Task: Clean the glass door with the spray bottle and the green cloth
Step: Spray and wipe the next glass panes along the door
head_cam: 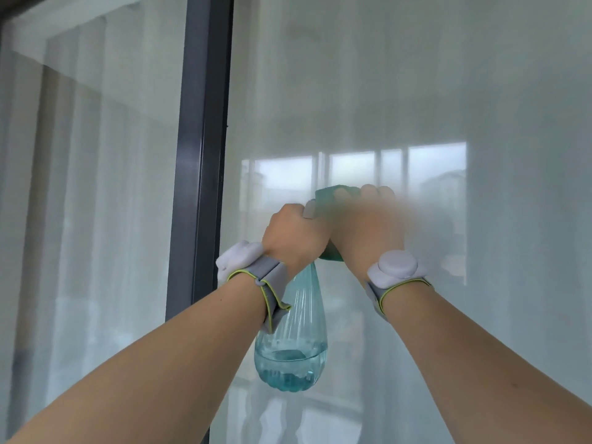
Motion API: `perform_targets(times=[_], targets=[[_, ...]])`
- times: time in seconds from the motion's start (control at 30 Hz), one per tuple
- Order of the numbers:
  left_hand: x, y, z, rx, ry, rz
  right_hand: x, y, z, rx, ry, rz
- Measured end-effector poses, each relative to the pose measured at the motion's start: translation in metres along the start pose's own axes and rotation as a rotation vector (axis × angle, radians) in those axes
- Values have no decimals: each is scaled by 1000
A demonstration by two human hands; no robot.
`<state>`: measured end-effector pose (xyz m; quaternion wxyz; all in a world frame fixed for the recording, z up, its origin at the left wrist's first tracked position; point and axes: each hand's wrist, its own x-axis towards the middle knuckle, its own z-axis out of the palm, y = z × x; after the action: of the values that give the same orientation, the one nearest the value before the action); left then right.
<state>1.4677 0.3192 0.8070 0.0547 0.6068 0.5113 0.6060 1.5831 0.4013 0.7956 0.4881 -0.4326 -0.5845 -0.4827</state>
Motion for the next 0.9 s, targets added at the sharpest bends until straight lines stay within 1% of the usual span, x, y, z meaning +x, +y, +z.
perform_targets(times=[0.23,0.57,0.73,0.9], targets=[[10,-29,0,27,-22,27,-3,-6,2,-7,41,3],[0,-41,5,60,-40,-5,-3,-5,-4,-17,-14,-41],[-17,-28,4,39,-2,-22,-12,5,-23,104,-71,-60],[-26,-22,1,30,-23,-89,-52,33,-43,222,-105,-63]])
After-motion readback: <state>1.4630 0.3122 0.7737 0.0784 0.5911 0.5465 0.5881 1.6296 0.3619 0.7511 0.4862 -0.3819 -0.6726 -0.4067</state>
